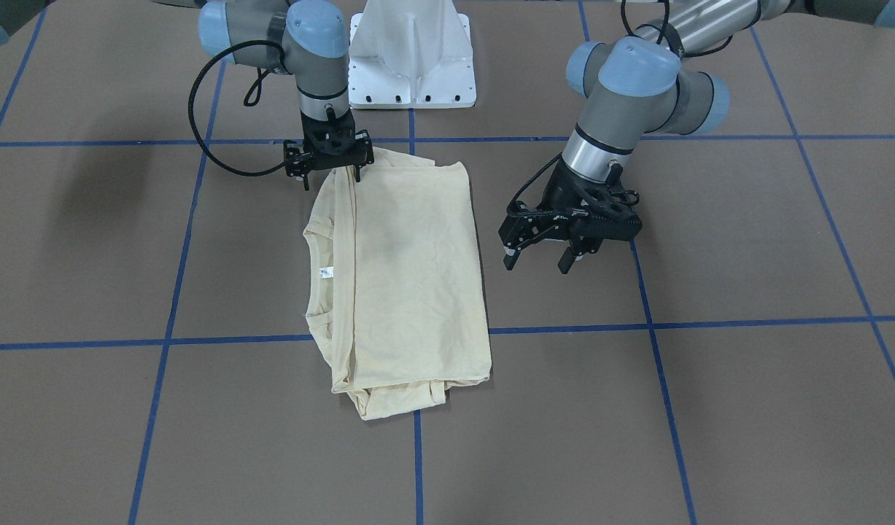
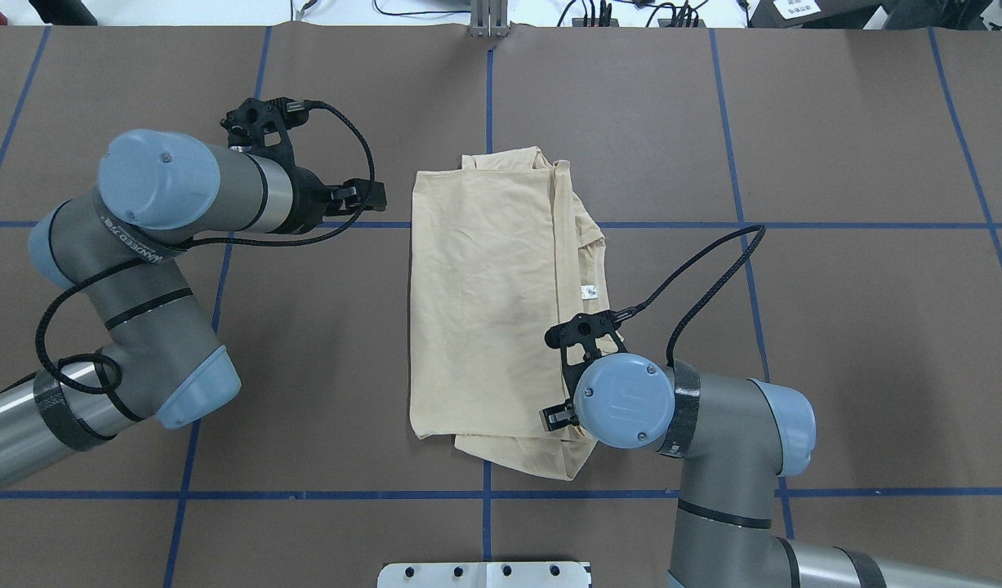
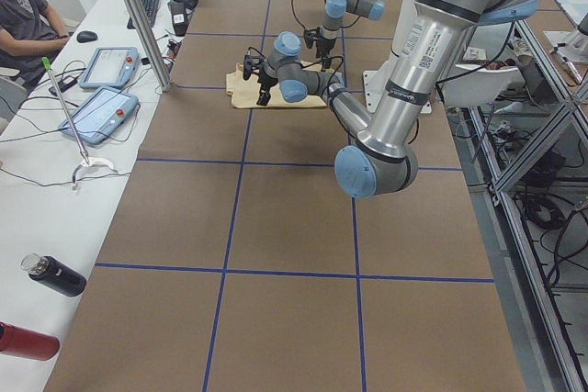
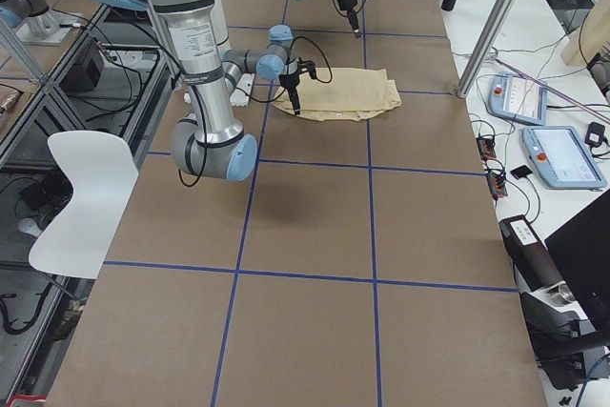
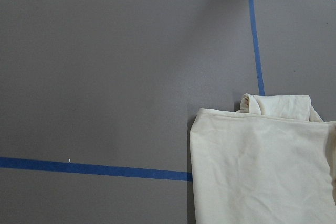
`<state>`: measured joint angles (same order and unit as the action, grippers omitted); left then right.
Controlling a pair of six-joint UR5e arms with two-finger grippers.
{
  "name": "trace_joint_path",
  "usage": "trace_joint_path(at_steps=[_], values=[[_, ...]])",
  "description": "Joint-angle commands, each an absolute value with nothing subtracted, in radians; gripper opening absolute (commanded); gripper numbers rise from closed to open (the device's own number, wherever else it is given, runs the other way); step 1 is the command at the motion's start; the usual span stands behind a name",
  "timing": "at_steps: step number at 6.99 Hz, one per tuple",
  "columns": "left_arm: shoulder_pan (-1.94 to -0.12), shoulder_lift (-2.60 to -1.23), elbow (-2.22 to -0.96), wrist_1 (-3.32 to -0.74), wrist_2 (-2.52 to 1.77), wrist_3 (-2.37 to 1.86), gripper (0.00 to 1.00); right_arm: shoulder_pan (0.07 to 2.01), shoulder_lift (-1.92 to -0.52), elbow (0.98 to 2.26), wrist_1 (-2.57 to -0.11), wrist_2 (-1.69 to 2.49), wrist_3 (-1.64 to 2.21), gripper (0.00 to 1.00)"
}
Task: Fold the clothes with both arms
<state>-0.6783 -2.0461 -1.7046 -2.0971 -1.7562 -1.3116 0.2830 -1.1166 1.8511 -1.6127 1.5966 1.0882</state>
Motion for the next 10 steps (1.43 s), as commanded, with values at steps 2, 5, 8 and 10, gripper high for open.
trace_joint_path(at_steps=[2,5,8,10], values=[[-0.675,-2.054,-1.704,-2.097,-1.756,-1.312,1.00,0.284,-1.127,1.848,-1.615,1.601,1.088,1.00],[-0.675,-2.056,-1.704,-2.095,-1.756,-1.312,1.00,0.301,-1.129,1.848,-1.615,1.605,1.046,1.00],[-0.672,-2.057,-1.704,-2.097,-1.756,-1.312,1.00,0.324,-1.155,1.855,-1.614,1.609,1.017,1.00],[-0.670,-2.060,-1.704,-2.095,-1.758,-1.312,1.00,0.351,-1.205,1.876,-1.611,1.626,0.982,1.00]])
